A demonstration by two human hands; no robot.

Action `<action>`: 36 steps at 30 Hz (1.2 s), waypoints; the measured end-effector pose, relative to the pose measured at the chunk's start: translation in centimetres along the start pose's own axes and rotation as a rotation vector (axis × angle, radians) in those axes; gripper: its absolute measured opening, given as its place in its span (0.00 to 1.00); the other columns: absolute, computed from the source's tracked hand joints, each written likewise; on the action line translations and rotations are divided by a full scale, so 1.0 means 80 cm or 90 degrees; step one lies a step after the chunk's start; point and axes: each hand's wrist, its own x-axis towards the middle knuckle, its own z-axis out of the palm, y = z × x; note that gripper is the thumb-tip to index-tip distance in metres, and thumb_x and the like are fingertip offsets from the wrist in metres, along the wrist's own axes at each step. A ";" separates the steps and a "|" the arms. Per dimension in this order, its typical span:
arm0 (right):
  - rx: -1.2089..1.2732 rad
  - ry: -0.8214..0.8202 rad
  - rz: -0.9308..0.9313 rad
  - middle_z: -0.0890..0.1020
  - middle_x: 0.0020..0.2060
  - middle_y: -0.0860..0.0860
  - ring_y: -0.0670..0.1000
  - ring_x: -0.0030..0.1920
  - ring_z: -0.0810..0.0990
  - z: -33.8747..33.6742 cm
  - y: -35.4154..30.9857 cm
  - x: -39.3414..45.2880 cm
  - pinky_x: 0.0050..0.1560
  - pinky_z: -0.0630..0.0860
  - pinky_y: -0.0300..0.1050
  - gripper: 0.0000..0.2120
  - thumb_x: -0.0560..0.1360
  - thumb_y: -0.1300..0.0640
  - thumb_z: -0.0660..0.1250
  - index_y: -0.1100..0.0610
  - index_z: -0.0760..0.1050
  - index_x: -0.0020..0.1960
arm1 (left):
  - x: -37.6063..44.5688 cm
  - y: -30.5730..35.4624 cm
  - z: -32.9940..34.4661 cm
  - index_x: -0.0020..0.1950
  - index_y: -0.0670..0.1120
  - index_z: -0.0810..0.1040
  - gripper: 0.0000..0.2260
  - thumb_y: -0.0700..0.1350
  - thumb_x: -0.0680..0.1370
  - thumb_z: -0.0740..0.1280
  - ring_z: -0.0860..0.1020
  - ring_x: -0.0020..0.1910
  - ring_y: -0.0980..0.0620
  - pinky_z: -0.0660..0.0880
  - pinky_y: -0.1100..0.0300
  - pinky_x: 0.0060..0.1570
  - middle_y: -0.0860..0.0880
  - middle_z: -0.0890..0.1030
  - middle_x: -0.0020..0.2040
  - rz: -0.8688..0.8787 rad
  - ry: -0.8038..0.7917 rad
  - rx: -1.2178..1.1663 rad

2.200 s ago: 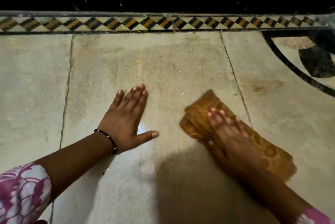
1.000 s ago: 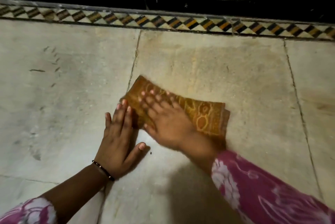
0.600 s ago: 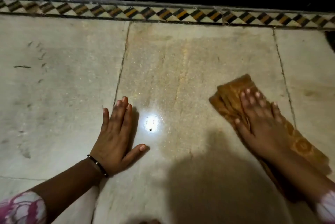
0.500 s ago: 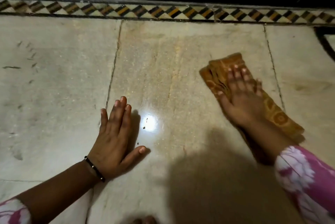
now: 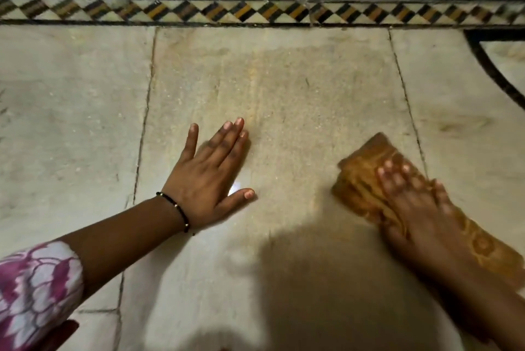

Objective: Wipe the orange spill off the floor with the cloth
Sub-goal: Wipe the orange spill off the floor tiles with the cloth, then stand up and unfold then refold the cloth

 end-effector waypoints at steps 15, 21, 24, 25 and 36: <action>0.023 0.076 -0.249 0.55 0.76 0.51 0.52 0.75 0.53 -0.038 -0.102 0.235 0.72 0.46 0.58 0.29 0.76 0.46 0.47 0.51 0.52 0.76 | 0.007 -0.010 0.006 0.76 0.40 0.54 0.44 0.71 0.72 0.55 0.51 0.77 0.46 0.51 0.43 0.73 0.42 0.53 0.77 -0.049 -0.070 -0.071; 0.188 -0.195 -0.263 0.58 0.74 0.45 0.46 0.74 0.51 -0.060 -0.022 0.061 0.71 0.47 0.50 0.29 0.76 0.49 0.51 0.31 0.44 0.73 | 0.027 0.008 -0.047 0.77 0.42 0.42 0.47 0.75 0.71 0.46 0.44 0.77 0.47 0.37 0.47 0.72 0.44 0.41 0.77 -0.127 -0.298 -0.010; 0.388 -0.200 0.057 0.82 0.52 0.55 0.53 0.45 0.81 -0.139 -0.024 0.021 0.56 0.61 0.38 0.22 0.72 0.40 0.65 0.38 0.69 0.66 | 0.053 0.056 -0.124 0.71 0.44 0.28 0.44 0.73 0.73 0.43 0.34 0.75 0.49 0.32 0.44 0.71 0.47 0.29 0.72 -0.279 -0.407 -0.005; 0.483 -0.202 0.097 0.84 0.42 0.56 0.49 0.34 0.79 -0.164 -0.022 0.011 0.49 0.67 0.38 0.23 0.69 0.37 0.66 0.45 0.75 0.61 | 0.061 0.078 -0.153 0.70 0.45 0.27 0.41 0.70 0.75 0.45 0.34 0.75 0.48 0.34 0.44 0.72 0.46 0.28 0.71 -0.339 -0.411 -0.061; 0.928 -0.211 0.121 0.75 0.64 0.46 0.44 0.62 0.76 -0.661 -0.078 -0.201 0.56 0.73 0.34 0.37 0.65 0.36 0.72 0.52 0.67 0.67 | -0.010 0.309 -0.650 0.41 0.49 0.78 0.22 0.57 0.81 0.50 0.79 0.51 0.46 0.74 0.62 0.47 0.48 0.81 0.43 -0.707 -0.261 -0.989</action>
